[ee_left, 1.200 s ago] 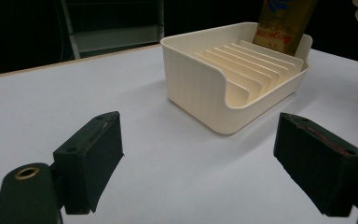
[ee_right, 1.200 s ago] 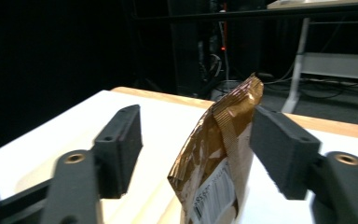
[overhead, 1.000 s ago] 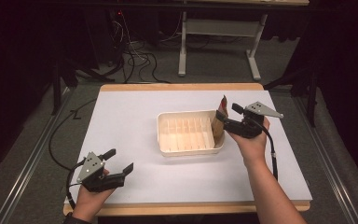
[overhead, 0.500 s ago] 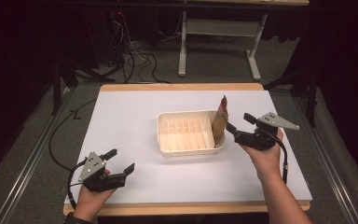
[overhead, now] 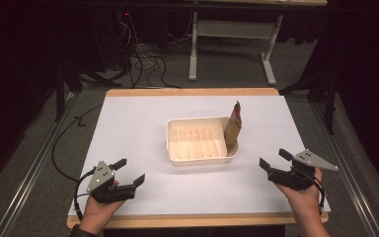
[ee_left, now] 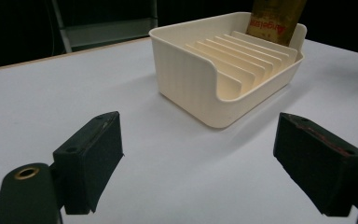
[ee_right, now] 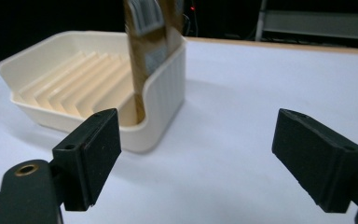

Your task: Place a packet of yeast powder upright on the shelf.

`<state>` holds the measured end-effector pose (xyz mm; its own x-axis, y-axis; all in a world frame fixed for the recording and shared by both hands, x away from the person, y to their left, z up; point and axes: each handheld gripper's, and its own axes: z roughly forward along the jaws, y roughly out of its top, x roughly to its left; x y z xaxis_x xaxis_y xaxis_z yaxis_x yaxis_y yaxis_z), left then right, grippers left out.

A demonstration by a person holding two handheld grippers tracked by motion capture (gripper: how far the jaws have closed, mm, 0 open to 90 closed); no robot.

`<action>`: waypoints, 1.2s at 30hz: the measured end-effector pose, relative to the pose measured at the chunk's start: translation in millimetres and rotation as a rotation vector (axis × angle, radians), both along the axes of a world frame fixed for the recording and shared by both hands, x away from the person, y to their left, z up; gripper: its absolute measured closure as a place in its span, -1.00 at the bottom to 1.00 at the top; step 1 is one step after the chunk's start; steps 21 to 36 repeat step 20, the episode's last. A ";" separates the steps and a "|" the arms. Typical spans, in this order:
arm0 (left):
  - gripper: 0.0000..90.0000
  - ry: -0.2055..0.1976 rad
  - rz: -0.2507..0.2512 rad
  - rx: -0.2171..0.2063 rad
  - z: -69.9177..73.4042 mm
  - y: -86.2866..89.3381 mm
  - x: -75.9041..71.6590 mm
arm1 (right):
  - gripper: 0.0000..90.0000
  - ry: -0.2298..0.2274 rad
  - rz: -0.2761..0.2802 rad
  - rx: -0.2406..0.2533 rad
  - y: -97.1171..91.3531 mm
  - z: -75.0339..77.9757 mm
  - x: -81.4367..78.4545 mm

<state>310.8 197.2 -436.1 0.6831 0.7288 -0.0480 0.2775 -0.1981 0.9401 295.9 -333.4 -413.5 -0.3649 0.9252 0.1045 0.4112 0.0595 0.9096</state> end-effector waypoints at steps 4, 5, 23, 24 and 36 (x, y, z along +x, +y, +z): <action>-0.64 0.000 -0.014 0.012 -0.3 -2.4 0.1 | -0.64 0.038 -0.046 -0.010 -9.4 -23.3 -10.2; -0.64 0.001 -0.017 0.015 -0.5 -3.1 0.3 | -0.64 0.058 -0.041 -0.037 -11.3 -29.0 -8.5; -0.65 -0.001 -0.015 0.021 -0.9 -3.5 1.2 | -0.63 0.036 -0.040 -0.026 -16.2 -32.1 -4.0; -0.65 -0.001 -0.015 0.021 -0.9 -3.5 1.2 | -0.63 0.036 -0.040 -0.026 -16.2 -32.1 -4.0; -0.65 -0.001 -0.015 0.021 -0.9 -3.5 1.2 | -0.63 0.036 -0.040 -0.026 -16.2 -32.1 -4.0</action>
